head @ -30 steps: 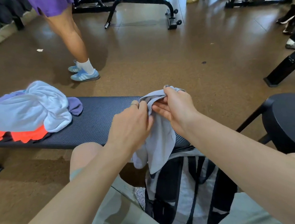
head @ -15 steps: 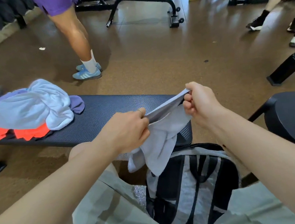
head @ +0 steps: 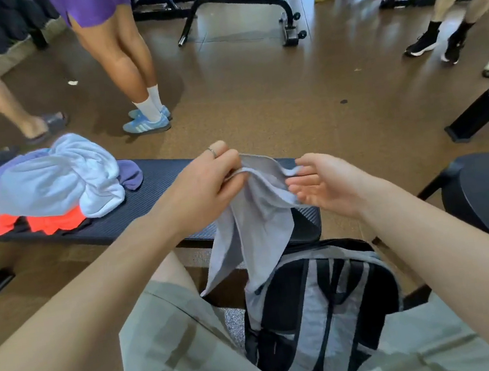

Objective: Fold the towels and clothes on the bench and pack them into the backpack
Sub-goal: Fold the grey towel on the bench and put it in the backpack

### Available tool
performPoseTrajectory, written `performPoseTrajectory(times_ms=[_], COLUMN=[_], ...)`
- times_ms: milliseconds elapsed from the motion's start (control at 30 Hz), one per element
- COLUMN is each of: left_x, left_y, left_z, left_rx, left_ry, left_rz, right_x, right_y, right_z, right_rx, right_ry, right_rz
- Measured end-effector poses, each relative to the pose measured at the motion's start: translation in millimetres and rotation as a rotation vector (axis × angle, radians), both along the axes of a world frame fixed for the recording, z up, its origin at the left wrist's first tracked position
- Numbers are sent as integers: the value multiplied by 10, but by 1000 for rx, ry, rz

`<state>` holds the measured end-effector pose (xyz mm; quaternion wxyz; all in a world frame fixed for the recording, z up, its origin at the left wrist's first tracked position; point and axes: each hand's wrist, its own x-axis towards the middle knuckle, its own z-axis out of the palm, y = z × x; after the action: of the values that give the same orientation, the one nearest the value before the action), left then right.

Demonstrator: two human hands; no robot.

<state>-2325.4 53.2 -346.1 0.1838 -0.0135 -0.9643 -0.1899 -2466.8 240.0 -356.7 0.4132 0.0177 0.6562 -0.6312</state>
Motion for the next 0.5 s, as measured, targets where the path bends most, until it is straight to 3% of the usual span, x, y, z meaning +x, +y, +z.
performPoseTrajectory(times_ms=[200,367,500], left_x=[-101,-48,-10], left_y=[36,0,-50], left_z=[216,277,270], left_rx=[193,343,306], left_ry=[-62,-73,-102], left_rz=[-39,-65,-64], right_x=[316,342,343], right_y=[-188,-170,-159], right_z=[204,139,137], right_rx=[-104,-79,-56], right_ry=[867,1056,1089], right_rz=[362,398,489])
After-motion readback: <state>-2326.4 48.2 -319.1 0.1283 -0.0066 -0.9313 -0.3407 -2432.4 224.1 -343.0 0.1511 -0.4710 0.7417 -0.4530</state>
